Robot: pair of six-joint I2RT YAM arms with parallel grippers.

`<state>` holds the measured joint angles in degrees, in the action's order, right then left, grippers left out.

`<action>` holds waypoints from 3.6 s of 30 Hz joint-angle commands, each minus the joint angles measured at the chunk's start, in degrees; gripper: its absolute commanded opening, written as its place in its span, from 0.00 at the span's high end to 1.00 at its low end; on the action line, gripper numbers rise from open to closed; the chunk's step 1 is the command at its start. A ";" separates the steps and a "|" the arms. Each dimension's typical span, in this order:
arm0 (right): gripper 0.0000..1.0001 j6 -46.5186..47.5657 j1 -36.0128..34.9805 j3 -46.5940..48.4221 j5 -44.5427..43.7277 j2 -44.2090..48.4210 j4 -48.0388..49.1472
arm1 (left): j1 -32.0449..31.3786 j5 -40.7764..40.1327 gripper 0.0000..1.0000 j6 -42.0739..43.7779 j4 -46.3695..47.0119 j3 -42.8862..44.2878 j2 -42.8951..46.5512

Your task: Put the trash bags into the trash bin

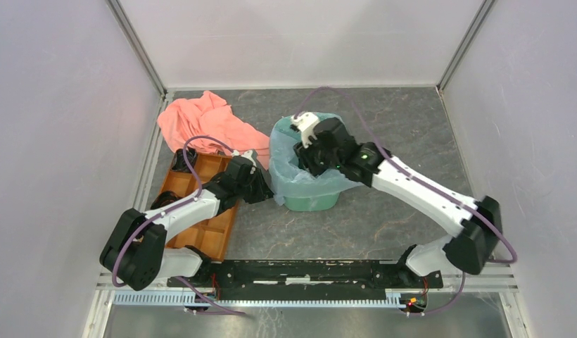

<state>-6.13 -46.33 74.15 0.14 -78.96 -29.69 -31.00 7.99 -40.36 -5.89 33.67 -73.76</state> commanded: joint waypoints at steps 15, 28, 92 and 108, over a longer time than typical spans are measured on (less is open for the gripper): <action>0.45 -0.49 -4.01 -4.54 -8.17 -18.42 6.18 | -0.20 -0.38 0.80 1.66 0.21 1.61 0.92; 0.19 0.98 -4.01 11.01 -12.93 -10.90 -7.66 | -0.20 -0.44 0.80 1.79 -0.06 1.06 1.10; 0.25 -3.28 -1.95 -4.45 -3.79 -14.91 13.50 | -1.66 -2.33 0.78 0.89 -2.23 2.67 3.24; 0.21 0.05 -1.57 -1.78 -11.45 -14.94 8.34 | -1.61 -2.18 0.77 1.82 -2.48 3.52 2.03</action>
<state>-6.17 -48.10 70.67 -11.90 -90.06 -20.58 -32.38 6.15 -40.34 -8.51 35.42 -71.92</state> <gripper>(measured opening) 0.797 0.220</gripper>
